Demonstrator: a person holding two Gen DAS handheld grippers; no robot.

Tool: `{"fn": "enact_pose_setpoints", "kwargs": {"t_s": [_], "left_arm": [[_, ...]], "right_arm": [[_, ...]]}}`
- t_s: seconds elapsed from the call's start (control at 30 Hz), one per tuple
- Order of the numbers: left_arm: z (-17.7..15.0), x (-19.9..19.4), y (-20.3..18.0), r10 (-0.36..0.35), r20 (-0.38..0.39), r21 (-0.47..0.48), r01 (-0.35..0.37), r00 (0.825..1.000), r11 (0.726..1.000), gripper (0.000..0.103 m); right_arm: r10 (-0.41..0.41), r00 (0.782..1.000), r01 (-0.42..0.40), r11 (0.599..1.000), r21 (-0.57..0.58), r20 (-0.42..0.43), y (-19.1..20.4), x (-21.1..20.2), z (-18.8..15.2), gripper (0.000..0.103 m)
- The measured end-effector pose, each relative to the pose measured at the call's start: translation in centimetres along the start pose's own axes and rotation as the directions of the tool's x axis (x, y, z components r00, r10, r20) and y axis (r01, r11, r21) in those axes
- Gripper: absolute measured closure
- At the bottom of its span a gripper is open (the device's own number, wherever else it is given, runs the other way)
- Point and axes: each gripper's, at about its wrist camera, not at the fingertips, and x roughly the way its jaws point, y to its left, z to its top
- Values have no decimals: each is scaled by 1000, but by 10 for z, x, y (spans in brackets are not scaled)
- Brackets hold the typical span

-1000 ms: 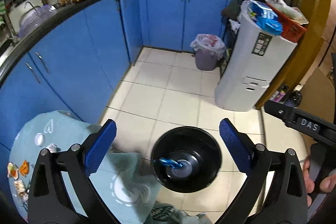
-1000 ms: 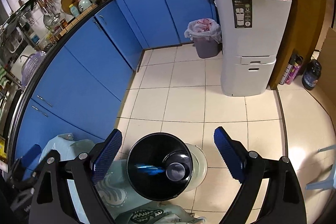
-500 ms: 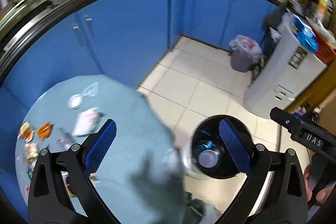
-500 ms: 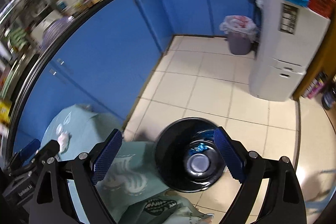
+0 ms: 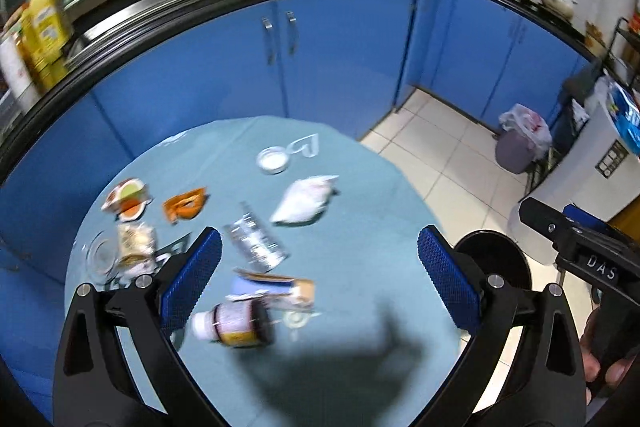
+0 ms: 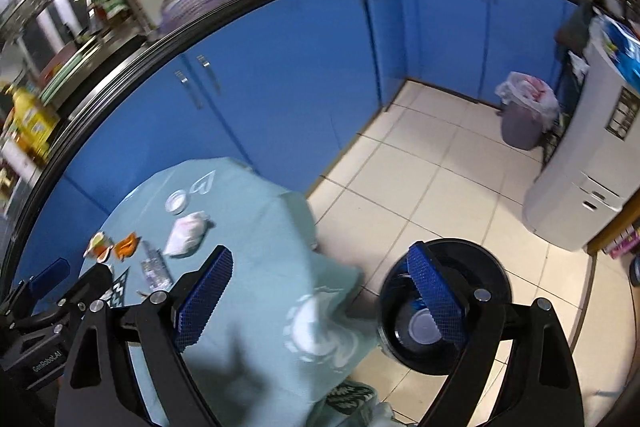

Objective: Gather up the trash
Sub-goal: 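Move both tools back over the table toward the pink paper and pill bottle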

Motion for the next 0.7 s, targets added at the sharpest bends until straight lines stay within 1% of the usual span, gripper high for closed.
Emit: {"fn": "enact_pose_setpoints", "kwargs": {"t_s": [0.1, 0.4, 0.57, 0.7], "left_arm": [[-9, -4, 20, 18, -4, -27, -18, 1000, 999, 6], [-27, -12, 62, 51, -7, -91, -51, 999, 995, 6], [-40, -20, 89, 94, -3, -119, -93, 996, 989, 6], [-54, -23, 114, 146, -10, -142, -146, 989, 979, 6]], "right_arm": [[9, 1000, -9, 999, -32, -4, 18, 1, -2, 16], [22, 1000, -23, 995, -100, -11, 61, 0, -13, 16], [36, 999, -40, 989, -143, -31, 89, 5, -22, 16], [53, 997, -63, 979, -194, -59, 117, 10, -34, 16]]}}
